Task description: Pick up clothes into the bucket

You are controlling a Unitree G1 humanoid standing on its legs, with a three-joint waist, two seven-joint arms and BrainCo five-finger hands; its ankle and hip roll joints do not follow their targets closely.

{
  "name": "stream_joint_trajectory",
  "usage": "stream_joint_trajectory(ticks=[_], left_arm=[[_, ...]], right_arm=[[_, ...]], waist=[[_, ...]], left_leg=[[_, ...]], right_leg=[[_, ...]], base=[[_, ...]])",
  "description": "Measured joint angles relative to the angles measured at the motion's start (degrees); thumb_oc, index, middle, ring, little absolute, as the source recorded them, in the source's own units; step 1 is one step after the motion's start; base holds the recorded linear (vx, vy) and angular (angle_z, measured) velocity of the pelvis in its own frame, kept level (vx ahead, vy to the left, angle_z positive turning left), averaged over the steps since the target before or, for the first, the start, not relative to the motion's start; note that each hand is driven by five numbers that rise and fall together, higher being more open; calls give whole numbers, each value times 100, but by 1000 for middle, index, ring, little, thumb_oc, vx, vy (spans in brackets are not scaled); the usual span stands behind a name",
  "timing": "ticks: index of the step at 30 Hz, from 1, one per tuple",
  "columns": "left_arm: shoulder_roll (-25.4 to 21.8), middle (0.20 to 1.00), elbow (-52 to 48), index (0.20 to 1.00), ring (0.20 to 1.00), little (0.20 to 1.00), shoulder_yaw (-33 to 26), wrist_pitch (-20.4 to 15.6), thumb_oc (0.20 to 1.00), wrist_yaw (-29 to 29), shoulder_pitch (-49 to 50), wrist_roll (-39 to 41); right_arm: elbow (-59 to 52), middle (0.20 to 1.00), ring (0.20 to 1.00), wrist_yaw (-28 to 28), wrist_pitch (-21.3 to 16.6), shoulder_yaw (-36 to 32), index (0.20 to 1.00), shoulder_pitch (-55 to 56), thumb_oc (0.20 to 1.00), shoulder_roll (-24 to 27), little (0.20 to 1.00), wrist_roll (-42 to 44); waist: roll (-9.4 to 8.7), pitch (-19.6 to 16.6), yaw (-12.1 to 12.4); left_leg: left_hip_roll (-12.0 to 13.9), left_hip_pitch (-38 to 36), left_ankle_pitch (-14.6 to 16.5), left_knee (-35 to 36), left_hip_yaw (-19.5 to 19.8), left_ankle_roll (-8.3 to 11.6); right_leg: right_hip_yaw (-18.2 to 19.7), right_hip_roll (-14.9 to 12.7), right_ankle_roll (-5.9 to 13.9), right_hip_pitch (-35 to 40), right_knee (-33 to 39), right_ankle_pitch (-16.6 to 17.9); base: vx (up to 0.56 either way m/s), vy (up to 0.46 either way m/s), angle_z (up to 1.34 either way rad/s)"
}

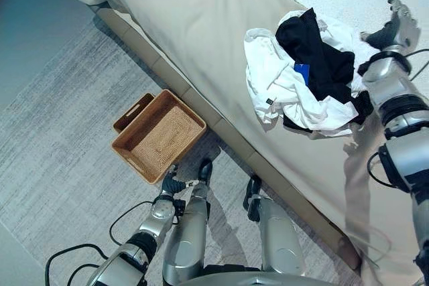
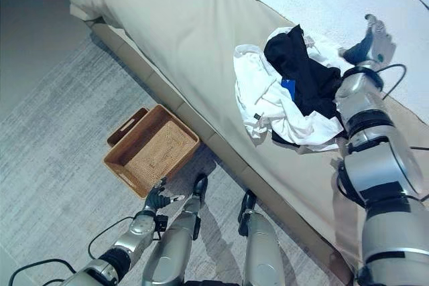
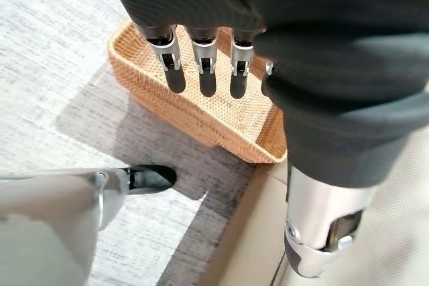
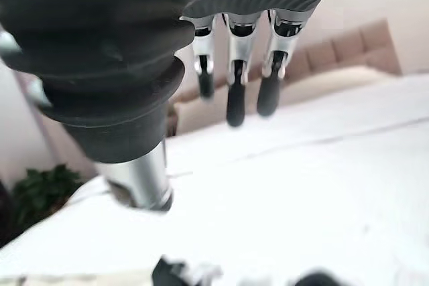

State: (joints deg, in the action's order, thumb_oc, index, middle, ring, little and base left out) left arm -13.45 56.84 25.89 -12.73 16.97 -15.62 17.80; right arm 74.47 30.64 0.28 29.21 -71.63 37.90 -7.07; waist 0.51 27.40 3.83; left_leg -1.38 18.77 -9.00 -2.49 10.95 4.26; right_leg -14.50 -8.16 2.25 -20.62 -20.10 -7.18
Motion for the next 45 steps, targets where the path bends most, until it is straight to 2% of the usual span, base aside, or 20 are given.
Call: stream_joint_trajectory(ticks=[6, 10, 15, 18, 20, 23, 28, 34, 35, 36, 37, 45], left_arm=[[-15, 1000, 49, 1000, 1000, 1000, 0, 4, 1000, -1, 67, 0], [-18, 1000, 43, 1000, 1000, 1000, 13, 6, 1000, -1, 88, 2], [-32, 1000, -69, 1000, 1000, 1000, 19, 2, 1000, 0, 98, 123], [-24, 1000, -330, 1000, 1000, 1000, 167, 2, 1000, -3, 61, 164], [7, 1000, -596, 1000, 1000, 1000, 277, 1, 1000, -24, 73, 184], [-10, 1000, -716, 1000, 1000, 1000, 269, 5, 1000, -33, 75, 225], [-7, 1000, -900, 1000, 1000, 1000, 326, 3, 1000, -69, 74, 227], [-10, 1000, -975, 1000, 1000, 1000, 420, 15, 1000, -96, 65, 349], [-14, 1000, -1036, 1000, 1000, 1000, 437, 14, 1000, -100, 67, 368], [-15, 1000, -1068, 1000, 1000, 1000, 438, 15, 1000, -100, 66, 372], [-15, 1000, -1125, 1000, 1000, 1000, 439, 16, 1000, -108, 65, 373], [0, 1000, -1148, 1000, 1000, 1000, 442, 17, 1000, -106, 18, 372]], right_arm=[[186, 1000, 1000, -26, -5, -12, 1000, 106, 1000, -379, 1000, 3], [396, 1000, 1000, -24, 5, -35, 1000, 241, 1000, -448, 1000, 6], [672, 1000, 1000, -24, 27, -60, 1000, 242, 1000, -481, 1000, 54], [898, 1000, 1000, -29, 132, -179, 1000, 246, 1000, -305, 1000, 85], [1056, 1000, 1000, -81, 193, -282, 1000, 258, 1000, -86, 1000, 109], [1155, 1000, 1000, -142, 270, -300, 1000, 296, 1000, 20, 1000, 109], [1223, 1000, 1000, -212, 387, -408, 1000, 309, 1000, 383, 1000, 106], [1183, 1000, 1000, -248, 387, -438, 1000, 318, 1000, 510, 1000, 223], [1167, 520, 520, -253, 385, -429, 520, 314, 520, 579, 520, 225], [1160, 416, 416, -254, 385, -432, 416, 312, 416, 607, 416, 227], [1121, 200, 200, -253, 381, -432, 200, 312, 200, 634, 200, 254], [826, 200, 200, -215, 336, -399, 200, 202, 200, 604, 200, 446]], waist=[[0, -4, 36], [8, -1, 183], [49, 18, 214], [179, 90, 296], [353, 174, 412], [449, 184, 382], [475, 189, 524], [482, 191, 505], [490, 187, 505], [492, 186, 507], [493, 187, 501], [492, 187, 406]], left_leg=[[-6, 105, -1, -17, 7, 2], [-15, 243, -4, -63, 21, 2], [-74, 681, -3, -158, 88, 7], [-140, 986, -9, -239, 193, 1], [-236, 1135, -37, -284, 256, -28], [-312, 1286, -9, -313, 363, 2], [-430, 1489, -79, -307, 415, -31], [-453, 1603, -114, -235, 455, -37], [-456, 1603, -162, -150, 483, -4], [-455, 1606, -178, -114, 488, -13], [-455, 1627, -214, -46, 492, -16], [-456, 1640, -232, -38, 469, -22]], right_leg=[[-22, -7, 5, -77, -14, 4], [-39, -16, 10, -193, -68, 7], [-120, -92, -14, -630, -264, -36], [-211, -178, -33, -919, -459, -91], [-262, -292, -23, -1084, -627, -149], [-340, -405, 7, -1229, -774, -266], [-372, -538, 2, -1481, -960, -357], [-398, -575, 9, -1603, -926, -360], [-423, -595, 30, -1633, -931, -373], [-427, -600, 37, -1651, -941, -377], [-443, -612, 44, -1697, -953, -383], [-426, -615, 45, -1730, -960, -383]], base=[[-16, 2, 2], [-8, -1, 2], [-5, 0, 9], [3, 17, 24], [5, 19, 19], [59, -20, 22], [22, -1, 13], [3, 1, 1], [14, 6, 7], [27, 18, 9], [12, 12, 5], [3, 1, 0]])
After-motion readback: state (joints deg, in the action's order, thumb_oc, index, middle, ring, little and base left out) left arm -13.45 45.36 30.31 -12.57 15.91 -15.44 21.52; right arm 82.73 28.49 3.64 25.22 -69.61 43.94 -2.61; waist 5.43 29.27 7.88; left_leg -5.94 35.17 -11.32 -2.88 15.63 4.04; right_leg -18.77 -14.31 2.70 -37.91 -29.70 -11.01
